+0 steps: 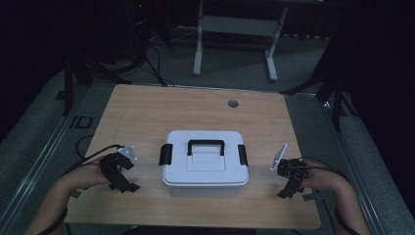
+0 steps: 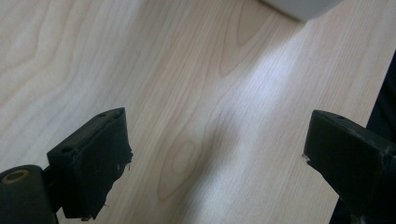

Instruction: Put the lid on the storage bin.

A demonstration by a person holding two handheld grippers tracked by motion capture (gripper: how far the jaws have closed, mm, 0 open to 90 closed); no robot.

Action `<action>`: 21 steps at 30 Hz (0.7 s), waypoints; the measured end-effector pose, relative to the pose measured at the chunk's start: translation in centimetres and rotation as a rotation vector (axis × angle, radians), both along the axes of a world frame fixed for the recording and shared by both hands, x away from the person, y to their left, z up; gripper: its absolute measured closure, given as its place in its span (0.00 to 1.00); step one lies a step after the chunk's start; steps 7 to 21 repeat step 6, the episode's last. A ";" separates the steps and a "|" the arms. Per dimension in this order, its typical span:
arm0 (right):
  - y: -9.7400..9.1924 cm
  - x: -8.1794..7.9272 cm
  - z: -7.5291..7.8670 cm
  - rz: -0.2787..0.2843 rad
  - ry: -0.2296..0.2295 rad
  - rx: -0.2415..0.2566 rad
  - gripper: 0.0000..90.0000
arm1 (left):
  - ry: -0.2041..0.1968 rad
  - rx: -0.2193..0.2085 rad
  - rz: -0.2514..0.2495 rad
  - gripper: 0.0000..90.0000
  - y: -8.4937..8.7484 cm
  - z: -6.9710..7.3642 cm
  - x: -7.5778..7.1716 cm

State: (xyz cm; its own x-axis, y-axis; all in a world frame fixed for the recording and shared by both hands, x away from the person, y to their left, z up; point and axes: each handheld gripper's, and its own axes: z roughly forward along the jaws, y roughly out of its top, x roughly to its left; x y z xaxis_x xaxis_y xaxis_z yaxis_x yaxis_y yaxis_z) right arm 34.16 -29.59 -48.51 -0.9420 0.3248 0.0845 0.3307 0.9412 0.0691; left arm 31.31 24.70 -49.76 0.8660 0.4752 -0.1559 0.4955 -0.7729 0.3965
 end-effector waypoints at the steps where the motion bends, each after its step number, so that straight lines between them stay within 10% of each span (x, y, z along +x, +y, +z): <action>1: 0.0 0.0 0.0 0.000 0.000 0.000 0.18 | 0.000 0.000 0.000 0.07 0.0 0.0 0.0; 21: 0.1 0.0 0.0 0.001 -0.001 0.002 0.18 | 0.007 -0.004 0.007 0.07 0.4 -0.4 -0.1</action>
